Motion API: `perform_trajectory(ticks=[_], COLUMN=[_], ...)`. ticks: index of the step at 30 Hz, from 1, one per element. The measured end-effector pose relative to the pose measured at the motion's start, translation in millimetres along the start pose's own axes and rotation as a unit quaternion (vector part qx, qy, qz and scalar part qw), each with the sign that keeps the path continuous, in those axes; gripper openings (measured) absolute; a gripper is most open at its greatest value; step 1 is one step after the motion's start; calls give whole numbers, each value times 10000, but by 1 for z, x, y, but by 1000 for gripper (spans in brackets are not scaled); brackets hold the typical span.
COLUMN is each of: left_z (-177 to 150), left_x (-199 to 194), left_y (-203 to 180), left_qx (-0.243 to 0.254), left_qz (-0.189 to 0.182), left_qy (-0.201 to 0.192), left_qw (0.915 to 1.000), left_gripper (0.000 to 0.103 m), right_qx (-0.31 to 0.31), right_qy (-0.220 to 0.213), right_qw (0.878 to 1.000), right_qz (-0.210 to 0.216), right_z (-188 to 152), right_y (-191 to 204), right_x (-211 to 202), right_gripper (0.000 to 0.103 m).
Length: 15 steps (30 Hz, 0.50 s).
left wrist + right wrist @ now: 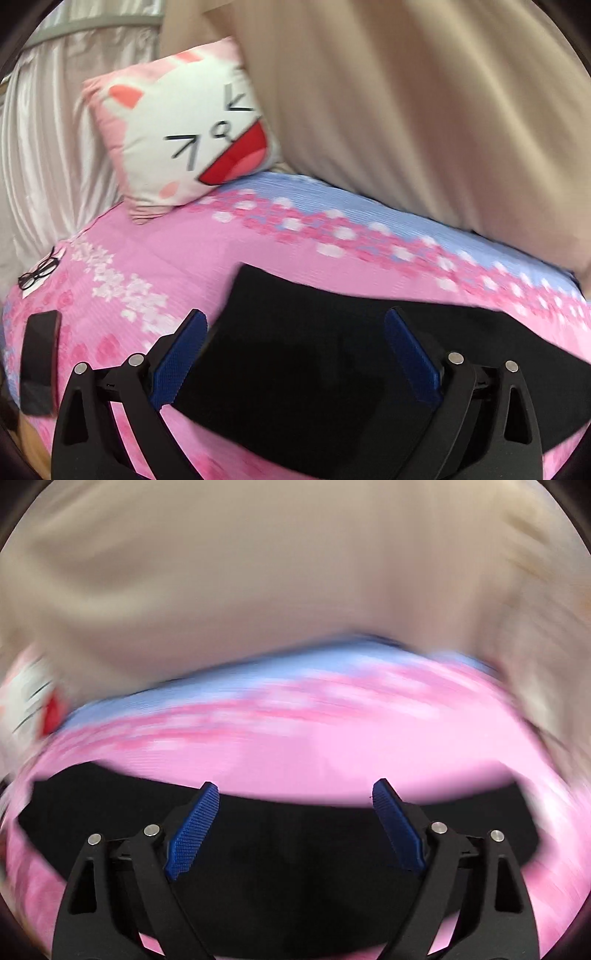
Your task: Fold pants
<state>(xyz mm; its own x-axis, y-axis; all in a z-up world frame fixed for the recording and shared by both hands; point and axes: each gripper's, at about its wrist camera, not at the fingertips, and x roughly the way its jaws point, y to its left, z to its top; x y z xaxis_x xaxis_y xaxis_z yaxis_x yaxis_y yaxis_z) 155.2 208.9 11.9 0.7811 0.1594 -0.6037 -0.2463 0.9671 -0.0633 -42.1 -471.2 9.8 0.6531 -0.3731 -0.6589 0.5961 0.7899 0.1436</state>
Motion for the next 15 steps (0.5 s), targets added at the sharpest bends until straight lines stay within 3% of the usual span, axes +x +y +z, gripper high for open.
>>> perform_trajectory(ticks=[4,6,12,14,15], left_z=[-33,-49,-78,-82,-83], left_x=[3,7,2,-5,-9], left_y=[-56,-84,-159,-174,-180], left_qx=[276,409,969,1112,1197], left_qz=[-178,-281,-340,-309,-240], left_qy=[389,591,788,712,652], left_qw=[9987,9970,9916,9908,9904], left_gripper=[96,96,96,96,96], right_qx=[731,613,669,585,515], right_qy=[142,219,315,385,392], right_qw=[9972,9979,9967,9972,9974], right_qz=[-95,-16,332,270,313], right_z=[-29,-38,-30,-24,-21], right_y=[-103,-120,-135,-132,-129], right_x=[-15,-9,26,31,30], right_gripper=[61,53,53,19,15])
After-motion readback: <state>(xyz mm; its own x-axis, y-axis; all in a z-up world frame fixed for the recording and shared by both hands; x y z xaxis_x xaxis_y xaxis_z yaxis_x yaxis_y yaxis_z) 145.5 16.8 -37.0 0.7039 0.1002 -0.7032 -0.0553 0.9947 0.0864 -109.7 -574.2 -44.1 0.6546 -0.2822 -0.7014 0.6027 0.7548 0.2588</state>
